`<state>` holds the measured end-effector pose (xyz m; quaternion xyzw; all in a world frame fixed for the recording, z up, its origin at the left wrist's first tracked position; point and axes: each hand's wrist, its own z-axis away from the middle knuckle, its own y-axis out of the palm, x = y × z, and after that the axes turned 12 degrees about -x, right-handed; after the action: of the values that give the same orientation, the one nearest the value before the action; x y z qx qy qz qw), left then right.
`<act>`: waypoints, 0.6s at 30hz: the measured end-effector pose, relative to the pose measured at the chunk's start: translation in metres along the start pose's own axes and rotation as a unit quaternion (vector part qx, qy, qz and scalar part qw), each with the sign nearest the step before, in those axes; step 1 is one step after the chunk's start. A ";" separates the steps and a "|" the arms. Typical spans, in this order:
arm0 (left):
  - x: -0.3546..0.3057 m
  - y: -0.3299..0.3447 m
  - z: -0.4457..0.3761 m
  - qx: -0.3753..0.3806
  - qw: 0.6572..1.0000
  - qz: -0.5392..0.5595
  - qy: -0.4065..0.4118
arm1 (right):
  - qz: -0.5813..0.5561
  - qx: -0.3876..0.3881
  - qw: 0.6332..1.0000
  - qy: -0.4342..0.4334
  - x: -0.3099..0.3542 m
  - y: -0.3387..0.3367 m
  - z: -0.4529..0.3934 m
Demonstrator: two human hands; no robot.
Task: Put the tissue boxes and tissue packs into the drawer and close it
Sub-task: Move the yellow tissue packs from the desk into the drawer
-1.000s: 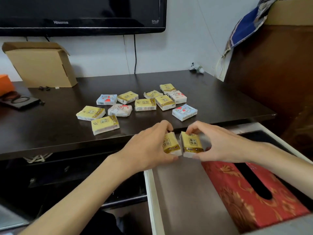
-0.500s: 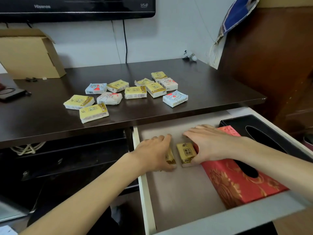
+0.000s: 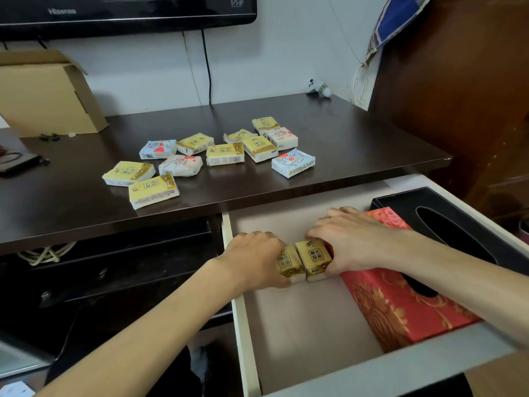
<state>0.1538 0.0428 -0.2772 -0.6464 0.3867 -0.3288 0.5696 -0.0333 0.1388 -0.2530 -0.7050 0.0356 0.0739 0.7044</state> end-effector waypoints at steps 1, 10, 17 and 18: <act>-0.001 0.001 0.000 -0.002 1.000 -0.001 0.000 | 0.006 0.003 1.000 0.000 0.000 0.000 0.000; -0.003 0.005 -0.001 -0.011 1.000 0.006 -0.001 | 0.020 0.021 1.000 0.001 0.001 0.000 0.000; -0.004 0.003 -0.001 -0.002 1.000 0.006 -0.011 | 0.015 0.034 0.999 0.004 0.004 -0.005 0.000; -0.004 0.002 -0.001 0.001 1.000 0.005 -0.012 | 0.015 0.033 0.999 0.004 0.004 -0.006 0.000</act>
<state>0.1510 0.0460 -0.2794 -0.6475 0.3832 -0.3187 0.5765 -0.0284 0.1389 -0.2476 -0.6811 0.0519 0.0807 0.7258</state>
